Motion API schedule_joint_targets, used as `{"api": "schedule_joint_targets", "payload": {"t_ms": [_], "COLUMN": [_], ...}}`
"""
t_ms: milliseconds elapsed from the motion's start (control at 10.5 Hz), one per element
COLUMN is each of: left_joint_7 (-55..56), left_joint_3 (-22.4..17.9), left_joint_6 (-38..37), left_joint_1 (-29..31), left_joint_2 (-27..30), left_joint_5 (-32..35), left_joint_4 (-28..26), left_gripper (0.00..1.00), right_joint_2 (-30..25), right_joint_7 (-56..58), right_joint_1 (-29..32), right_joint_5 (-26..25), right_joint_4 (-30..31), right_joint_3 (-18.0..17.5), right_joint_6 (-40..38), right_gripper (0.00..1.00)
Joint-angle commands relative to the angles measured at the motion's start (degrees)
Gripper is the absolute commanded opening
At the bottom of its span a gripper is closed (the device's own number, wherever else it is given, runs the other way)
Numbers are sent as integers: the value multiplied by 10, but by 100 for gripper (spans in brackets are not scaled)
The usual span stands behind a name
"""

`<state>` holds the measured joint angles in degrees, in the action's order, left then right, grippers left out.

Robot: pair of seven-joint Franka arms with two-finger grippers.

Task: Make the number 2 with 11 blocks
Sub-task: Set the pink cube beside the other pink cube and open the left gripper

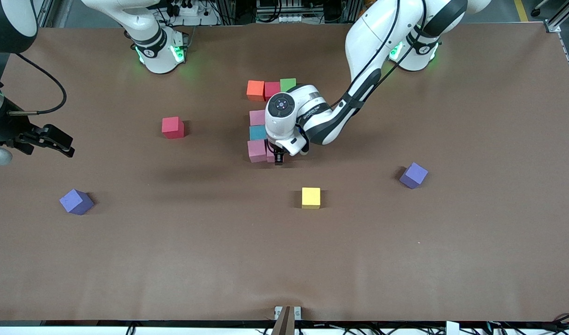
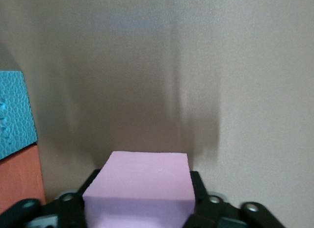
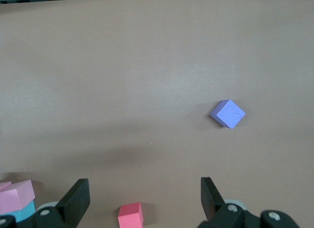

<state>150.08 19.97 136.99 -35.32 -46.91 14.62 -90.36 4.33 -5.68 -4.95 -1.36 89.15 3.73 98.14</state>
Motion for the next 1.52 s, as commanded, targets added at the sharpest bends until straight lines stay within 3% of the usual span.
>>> {"api": "schedule_joint_targets", "payload": {"t_ms": [0,1429], "left_joint_7": [-4,-31], "left_joint_3": [-3,14], "left_joint_6": [2,-109], "left_joint_1": [-5,4], "left_joint_2": [-5,29], "left_joint_5": [16,16], "left_joint_4": [12,30], "left_gripper": [100,100], "right_joint_2": [4,3], "right_joint_7": [6,6], "right_joint_1": [9,10], "right_joint_5": [8,8], "right_joint_4": [-13,-13], "right_joint_3": [-7,-7], "right_joint_6": [-9,-9], "right_gripper": [100,100]}}
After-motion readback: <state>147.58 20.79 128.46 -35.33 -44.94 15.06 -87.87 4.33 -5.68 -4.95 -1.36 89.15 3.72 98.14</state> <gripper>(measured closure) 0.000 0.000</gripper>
